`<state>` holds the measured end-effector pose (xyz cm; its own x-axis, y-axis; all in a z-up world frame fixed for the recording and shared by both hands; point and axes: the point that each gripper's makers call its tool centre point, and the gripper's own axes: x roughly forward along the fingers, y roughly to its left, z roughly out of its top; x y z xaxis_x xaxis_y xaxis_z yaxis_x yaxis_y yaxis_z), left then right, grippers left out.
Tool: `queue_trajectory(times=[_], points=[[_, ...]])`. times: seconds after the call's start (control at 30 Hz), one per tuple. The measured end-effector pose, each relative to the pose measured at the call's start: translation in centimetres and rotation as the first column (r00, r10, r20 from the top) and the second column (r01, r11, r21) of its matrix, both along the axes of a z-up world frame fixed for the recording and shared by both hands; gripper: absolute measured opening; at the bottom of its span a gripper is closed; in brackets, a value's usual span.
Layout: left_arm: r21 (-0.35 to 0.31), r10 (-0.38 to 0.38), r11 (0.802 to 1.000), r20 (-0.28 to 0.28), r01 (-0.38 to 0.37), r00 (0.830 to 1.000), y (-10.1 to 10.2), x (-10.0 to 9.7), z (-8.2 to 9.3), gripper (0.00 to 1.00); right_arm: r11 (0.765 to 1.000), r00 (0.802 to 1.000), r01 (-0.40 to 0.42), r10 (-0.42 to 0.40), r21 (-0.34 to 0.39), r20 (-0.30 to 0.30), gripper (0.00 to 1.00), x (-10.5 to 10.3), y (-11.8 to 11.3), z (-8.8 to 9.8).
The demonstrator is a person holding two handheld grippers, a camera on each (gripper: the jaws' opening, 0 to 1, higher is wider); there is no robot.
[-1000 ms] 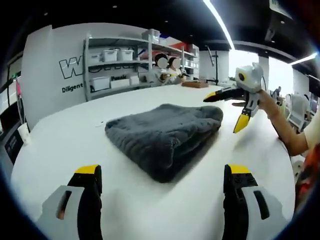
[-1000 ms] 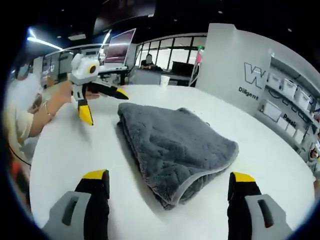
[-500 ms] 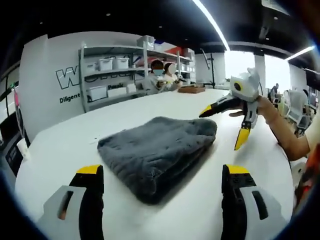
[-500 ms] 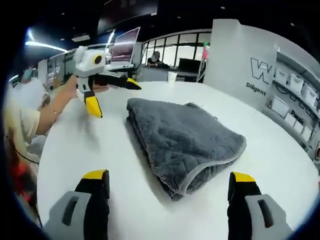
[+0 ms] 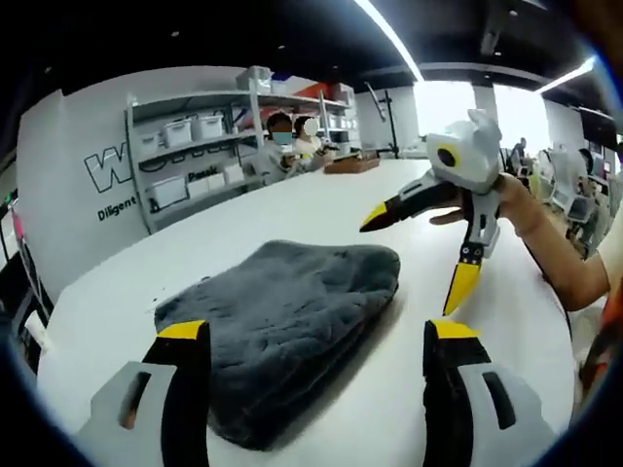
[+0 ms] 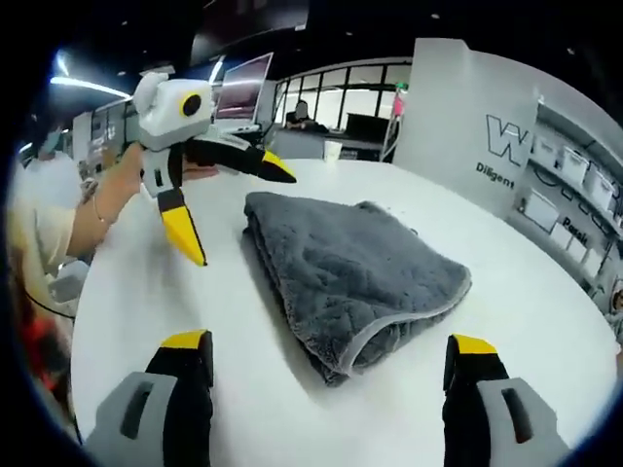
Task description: Open the folded towel by lifting each exposed corner and separating the folded layers until the towel lies flat within the target outline without major curled edges
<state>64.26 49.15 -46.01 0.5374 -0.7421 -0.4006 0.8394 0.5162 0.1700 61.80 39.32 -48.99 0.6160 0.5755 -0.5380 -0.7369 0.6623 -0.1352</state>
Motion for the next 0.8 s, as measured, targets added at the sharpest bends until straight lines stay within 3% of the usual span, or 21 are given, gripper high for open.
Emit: queue_trajectory(times=[0.1, 0.4, 0.63, 0.8], points=[[0.031, 0.002, 1.000, 0.011, -0.003, 1.000, -1.3, 0.0, -0.3, 0.87, 1.000, 1.000, -0.017, 0.017, 0.013, -0.006, 0.99, -0.6, 0.3, 0.0], [0.016, -0.011, 1.000, 0.030, 0.011, 0.999, -4.6, -0.2, -0.1, 0.77, 0.999, 0.999, -0.054, 0.054, 0.003, -0.002, 0.99, -2.0, 0.7, 0.0], [0.039, -0.055, 0.998, 0.036, 0.053, 0.998, -6.5, -0.8, -0.8, 0.58, 0.999, 0.999, -0.047, 0.047, 0.019, 0.010, 0.99, -2.1, 0.4, 0.5], [0.075, -0.092, 0.993, 0.056, 0.088, 0.994, -8.4, -1.4, -1.3, 0.53, 0.999, 0.999, -0.046, 0.046, 0.017, 0.004, 0.99, -2.1, 0.3, 0.3]])
